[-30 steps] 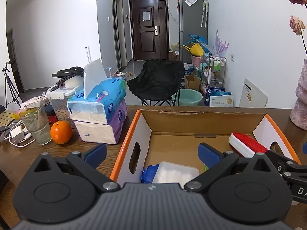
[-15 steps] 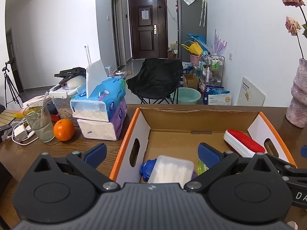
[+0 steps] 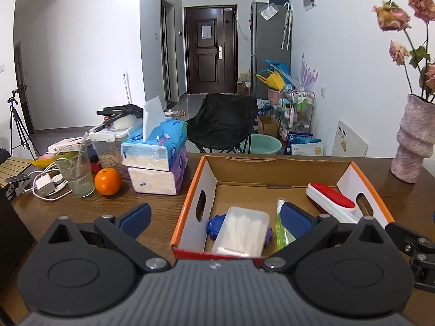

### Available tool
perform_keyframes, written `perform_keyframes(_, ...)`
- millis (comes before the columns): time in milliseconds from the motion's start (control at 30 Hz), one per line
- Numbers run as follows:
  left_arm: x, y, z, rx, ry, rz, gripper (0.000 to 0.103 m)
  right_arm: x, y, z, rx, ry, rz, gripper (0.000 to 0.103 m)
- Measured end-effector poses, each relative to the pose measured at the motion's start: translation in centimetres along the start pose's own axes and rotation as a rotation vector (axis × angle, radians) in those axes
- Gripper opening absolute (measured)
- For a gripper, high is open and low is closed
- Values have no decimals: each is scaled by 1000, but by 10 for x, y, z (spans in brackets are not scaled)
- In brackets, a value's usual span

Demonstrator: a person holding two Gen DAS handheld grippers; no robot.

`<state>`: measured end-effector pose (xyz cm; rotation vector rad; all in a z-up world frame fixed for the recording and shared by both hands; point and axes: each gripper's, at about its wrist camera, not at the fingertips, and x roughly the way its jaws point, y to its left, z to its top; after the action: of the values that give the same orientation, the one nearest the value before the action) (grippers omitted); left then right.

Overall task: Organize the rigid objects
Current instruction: 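Withdraw both open tools from the box toward the white caps and tape roll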

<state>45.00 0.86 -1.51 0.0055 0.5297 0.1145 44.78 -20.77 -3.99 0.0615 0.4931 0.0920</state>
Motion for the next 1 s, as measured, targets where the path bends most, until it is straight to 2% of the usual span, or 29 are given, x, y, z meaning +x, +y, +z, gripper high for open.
perform_keyframes(467, -60, 17, -36, 8, -31, -18, 103, -66, -7, -33, -53, -30, -17, 103)
perform_keyframes(1000, -84, 40, -83, 3, -7, -5, 103, -122, -25, -82, -125, -101, -51, 103)
